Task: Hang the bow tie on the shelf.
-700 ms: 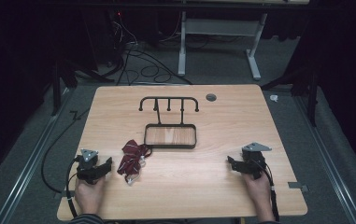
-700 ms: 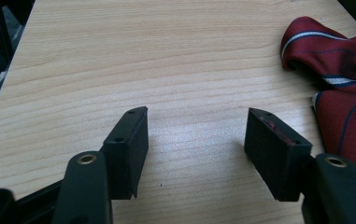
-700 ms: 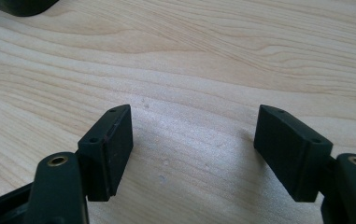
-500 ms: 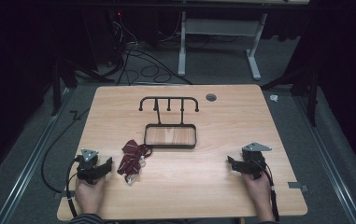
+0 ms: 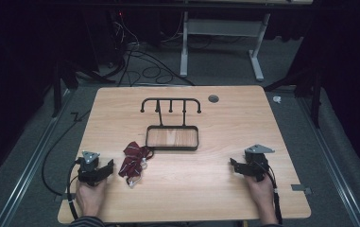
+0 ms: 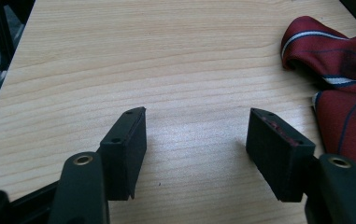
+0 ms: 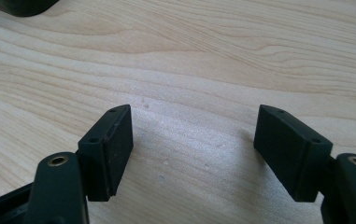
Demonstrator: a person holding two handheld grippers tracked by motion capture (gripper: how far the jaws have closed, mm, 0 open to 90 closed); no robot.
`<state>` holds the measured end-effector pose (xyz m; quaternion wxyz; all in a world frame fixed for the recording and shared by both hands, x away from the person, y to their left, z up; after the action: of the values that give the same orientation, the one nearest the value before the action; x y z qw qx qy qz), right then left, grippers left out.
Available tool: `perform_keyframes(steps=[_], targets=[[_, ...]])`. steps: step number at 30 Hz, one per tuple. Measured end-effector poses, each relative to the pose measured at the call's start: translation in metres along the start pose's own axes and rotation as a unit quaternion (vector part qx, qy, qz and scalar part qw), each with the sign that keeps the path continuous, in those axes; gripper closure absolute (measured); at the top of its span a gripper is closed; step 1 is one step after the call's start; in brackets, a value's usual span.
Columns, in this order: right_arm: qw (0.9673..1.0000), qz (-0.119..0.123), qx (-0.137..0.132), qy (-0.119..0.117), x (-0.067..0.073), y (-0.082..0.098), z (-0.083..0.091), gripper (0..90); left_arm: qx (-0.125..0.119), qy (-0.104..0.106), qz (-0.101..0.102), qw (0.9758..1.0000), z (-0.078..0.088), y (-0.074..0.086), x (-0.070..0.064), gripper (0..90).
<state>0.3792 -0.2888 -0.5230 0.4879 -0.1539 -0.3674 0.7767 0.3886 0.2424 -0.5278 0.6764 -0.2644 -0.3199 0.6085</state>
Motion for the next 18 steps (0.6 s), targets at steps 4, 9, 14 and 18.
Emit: perform_keyframes(steps=[4,9,14,18], targets=[[1.0000,-0.001,0.000,0.000,0.000,0.000,0.000,29.5,0.002,-0.003,0.009,1.0000,0.005,0.002,-0.001,41.4],[1.0000,0.001,0.000,0.000,0.000,0.000,0.000,29.5,-0.008,0.019,0.003,0.9998,0.023,0.008,-0.008,41.9],[1.0000,0.001,0.001,0.001,0.000,0.000,0.000,29.4,-0.017,0.039,-0.009,0.9991,0.038,0.009,-0.015,42.6],[1.0000,0.000,0.000,0.001,0.000,0.000,0.000,29.4,-0.024,0.058,-0.029,0.9976,0.043,0.000,-0.025,43.7]])
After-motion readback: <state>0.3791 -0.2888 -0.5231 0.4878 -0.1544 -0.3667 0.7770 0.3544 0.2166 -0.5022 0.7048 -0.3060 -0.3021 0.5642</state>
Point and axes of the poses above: each handheld gripper's, and its own axes: z roughly backward along the jaws, y roughly out of its underside, x roughly to its left, the point moved 3 cm from there along -z, roughly forward along the jaws, and after that the axes turned 11 degrees about -y, right-handed, at the moved point
